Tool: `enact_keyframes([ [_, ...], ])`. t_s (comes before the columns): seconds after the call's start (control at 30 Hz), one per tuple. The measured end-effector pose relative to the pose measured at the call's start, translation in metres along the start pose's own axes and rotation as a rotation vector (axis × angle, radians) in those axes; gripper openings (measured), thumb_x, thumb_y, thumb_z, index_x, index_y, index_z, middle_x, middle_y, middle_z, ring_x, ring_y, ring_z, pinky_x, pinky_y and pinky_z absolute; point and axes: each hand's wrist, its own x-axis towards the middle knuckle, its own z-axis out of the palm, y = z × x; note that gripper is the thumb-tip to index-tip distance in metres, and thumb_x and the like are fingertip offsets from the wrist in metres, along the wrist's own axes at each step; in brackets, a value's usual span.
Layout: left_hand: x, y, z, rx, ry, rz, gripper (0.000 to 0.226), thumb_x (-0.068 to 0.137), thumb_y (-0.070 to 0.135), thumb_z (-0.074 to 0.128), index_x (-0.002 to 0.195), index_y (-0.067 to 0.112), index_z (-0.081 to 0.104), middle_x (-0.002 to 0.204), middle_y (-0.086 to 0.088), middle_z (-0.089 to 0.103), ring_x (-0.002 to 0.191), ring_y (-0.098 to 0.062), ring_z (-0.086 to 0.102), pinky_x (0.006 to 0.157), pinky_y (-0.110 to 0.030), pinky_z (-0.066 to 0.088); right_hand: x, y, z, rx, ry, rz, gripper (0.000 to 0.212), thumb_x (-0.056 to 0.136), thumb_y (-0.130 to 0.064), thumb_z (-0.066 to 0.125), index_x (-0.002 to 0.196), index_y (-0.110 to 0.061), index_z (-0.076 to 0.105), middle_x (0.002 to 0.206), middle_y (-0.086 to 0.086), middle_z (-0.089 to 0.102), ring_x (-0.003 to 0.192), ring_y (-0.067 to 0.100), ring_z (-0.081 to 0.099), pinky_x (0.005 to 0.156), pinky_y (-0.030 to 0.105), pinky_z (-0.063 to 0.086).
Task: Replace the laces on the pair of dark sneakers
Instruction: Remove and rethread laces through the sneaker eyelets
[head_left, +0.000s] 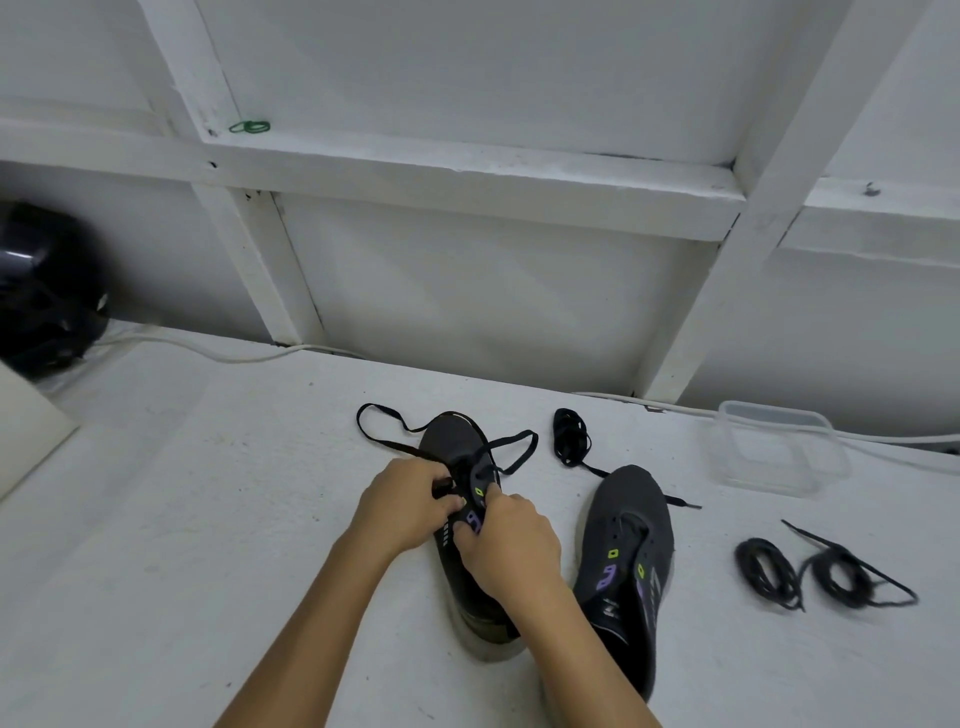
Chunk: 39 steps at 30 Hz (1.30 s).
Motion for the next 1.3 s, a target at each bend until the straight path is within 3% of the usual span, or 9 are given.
enact_keyframes([
  [0.17,-0.019,0.000,-0.038,-0.303,-0.011,0.092,0.017,0.090,0.032,0.070,0.075,0.024,0.069,0.070,0.007,0.064,0.062,-0.004,0.053,0.062,-0.024,0.040,-0.001,0.001,0.002,0.002,0.014,0.016,0.042,0.099,-0.043,0.052,0.130,-0.014,0.050,0.121,0.008,0.059,0.110,0.033,0.060,0.076,0.033,0.040],
  [0.33,-0.045,0.012,-0.092,-1.171,-0.019,0.231,0.018,0.088,0.023,0.059,0.071,0.021,0.066,0.093,-0.007,0.073,0.045,-0.010,0.023,0.046,-0.020,0.022,0.000,0.000,0.004,-0.003,0.016,0.042,0.042,0.102,-0.041,0.050,0.133,-0.012,0.049,0.123,0.008,0.058,0.113,0.033,0.059,0.076,0.032,0.040],
  [0.47,-0.056,0.019,-0.125,-1.581,0.079,0.375,0.020,0.085,0.027,0.058,0.068,0.020,0.065,0.071,-0.003,0.061,0.042,-0.010,0.017,0.047,-0.020,0.026,0.002,-0.001,0.003,-0.012,0.009,0.060,0.041,0.102,-0.039,0.050,0.132,-0.011,0.050,0.125,0.009,0.057,0.114,0.033,0.059,0.077,0.033,0.040],
  [0.67,-0.065,0.014,-0.171,-1.615,0.080,0.627,0.016,0.086,0.034,0.061,0.075,0.024,0.066,0.078,0.006,0.061,0.041,-0.008,0.020,0.050,-0.018,0.031,-0.001,-0.003,0.003,-0.036,0.013,0.053,0.040,0.103,-0.039,0.048,0.130,-0.010,0.050,0.126,0.010,0.057,0.114,0.033,0.059,0.077,0.034,0.042],
  [0.87,-0.048,0.029,-0.146,-1.413,0.191,0.345,0.025,0.094,0.027,0.050,0.074,0.022,0.064,0.079,-0.002,0.068,0.038,-0.004,0.028,0.047,-0.020,0.033,0.002,0.003,-0.006,0.118,-0.025,0.066,0.055,0.095,-0.059,0.055,0.126,-0.014,0.053,0.122,0.007,0.061,0.108,0.029,0.061,0.080,0.034,0.048],
  [0.97,-0.039,0.032,-0.139,-1.424,0.106,0.313,0.028,0.091,0.031,0.050,0.069,0.025,0.067,0.077,-0.001,0.067,0.040,-0.005,0.031,0.047,-0.020,0.035,0.009,0.003,-0.021,0.193,0.079,-0.076,0.069,0.094,-0.055,0.061,0.153,-0.027,0.037,0.143,0.002,0.050,0.128,0.027,0.052,0.097,0.038,0.045],
  [1.07,-0.030,0.034,-0.136,-1.494,0.018,0.338,0.028,0.094,0.033,0.051,0.071,0.026,0.066,0.080,0.002,0.066,0.043,-0.004,0.034,0.048,-0.020,0.037,0.021,-0.004,-0.039,0.256,0.134,-0.355,0.050,0.095,-0.038,0.067,0.144,-0.032,0.055,0.142,-0.006,0.055,0.129,0.016,0.052,0.106,0.034,0.045],
  [1.2,-0.017,0.033,-0.135,-1.690,0.036,0.289,0.027,0.094,0.033,0.055,0.071,0.025,0.068,0.085,0.003,0.068,0.053,-0.009,0.042,0.054,-0.023,0.044,0.033,-0.010,-0.057,0.330,-0.022,-0.423,0.013,0.097,-0.028,0.062,0.103,-0.031,0.072,0.101,-0.016,0.073,0.095,0.004,0.067,0.085,0.028,0.051],
  [1.3,-0.007,0.027,-0.133,-1.851,0.057,0.260,0.028,0.100,0.030,0.049,0.076,0.023,0.063,0.088,0.003,0.066,0.054,-0.008,0.046,0.058,-0.024,0.047,0.037,-0.009,-0.062,0.493,-0.069,-0.394,0.021,0.097,-0.035,0.062,0.118,-0.034,0.062,0.115,-0.020,0.069,0.099,0.004,0.066,0.088,0.031,0.054],
])
